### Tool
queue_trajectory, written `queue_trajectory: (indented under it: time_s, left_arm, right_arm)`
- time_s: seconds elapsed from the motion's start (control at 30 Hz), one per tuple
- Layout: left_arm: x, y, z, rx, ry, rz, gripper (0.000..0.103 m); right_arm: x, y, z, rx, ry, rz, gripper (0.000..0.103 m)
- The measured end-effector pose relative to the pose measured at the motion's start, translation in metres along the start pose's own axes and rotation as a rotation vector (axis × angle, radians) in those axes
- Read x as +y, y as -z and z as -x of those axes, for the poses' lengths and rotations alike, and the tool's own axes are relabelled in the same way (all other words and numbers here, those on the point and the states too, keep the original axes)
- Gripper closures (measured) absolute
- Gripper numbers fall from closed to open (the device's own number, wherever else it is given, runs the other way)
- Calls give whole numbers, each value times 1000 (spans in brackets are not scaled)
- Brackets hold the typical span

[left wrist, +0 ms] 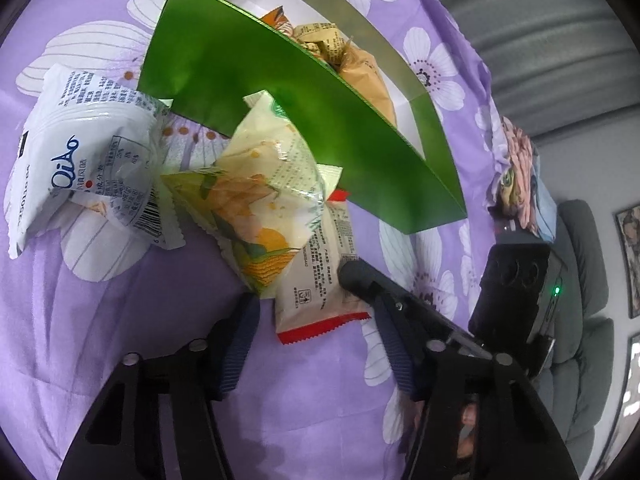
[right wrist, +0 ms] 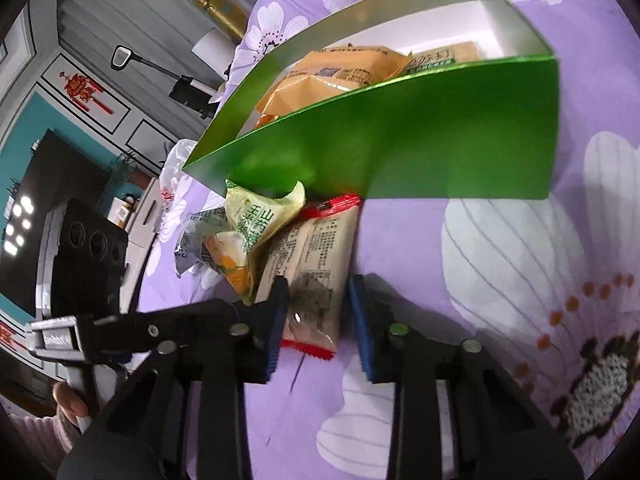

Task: Organize snacks
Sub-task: 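Reach and close the right tool on the red-ended cracker packet, then carry the red-ended cracker packet over the green box with the right tool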

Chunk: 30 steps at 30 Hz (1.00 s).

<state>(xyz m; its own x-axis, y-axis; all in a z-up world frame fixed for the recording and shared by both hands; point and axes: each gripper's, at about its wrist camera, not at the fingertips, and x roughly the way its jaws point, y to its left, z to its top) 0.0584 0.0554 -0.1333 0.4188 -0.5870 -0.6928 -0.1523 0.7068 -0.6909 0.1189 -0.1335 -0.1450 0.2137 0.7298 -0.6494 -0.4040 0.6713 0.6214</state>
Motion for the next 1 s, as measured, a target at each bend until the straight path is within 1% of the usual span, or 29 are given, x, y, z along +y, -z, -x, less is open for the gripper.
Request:
queue_trajectory:
  time_s: [0.03, 0.07, 0.13, 0.17, 0.27, 0.37, 0.5, 0.6, 0.73, 0.83, 1.0]
  left_arm:
    - [1, 0, 0, 1, -5, 0, 51]
    - [2, -1, 0, 0, -9, 1, 52]
    - [0, -2, -1, 5, -16, -3, 52]
    - [-1, -1, 0, 4, -24, -8, 54]
    - [-4, 1, 0, -3, -61, -24, 66]
    - [-6, 6, 2, 8, -70, -43, 72]
    - [-18, 17, 3, 25, -65, -83, 72]
    - [-26, 25, 5, 33, -56, -102, 72]
    - [-41, 31, 11, 21, -53, -153, 72]
    - [-52, 34, 15, 12, -55, -189, 72]
    - [-67, 36, 23, -17, -64, -233, 72]
  right_arm:
    - [-2, 0, -2, 3, -12, -9, 81]
    - [-5, -1, -1, 4, -34, -25, 81]
    - [-5, 1, -2, 0, -44, -29, 83]
    - [-4, 2, -1, -4, -48, -34, 83]
    - [1, 8, 6, -28, -41, -19, 86]
    - [6, 15, 15, -46, -37, -5, 87]
    - [11, 25, 33, -85, -41, -12, 88]
    - [12, 37, 48, -106, -27, -21, 88]
    - [14, 50, 68, -127, -10, -26, 88]
    - [17, 53, 80, -147, -3, -21, 88]
    - [27, 48, 92, -182, 7, 4, 88]
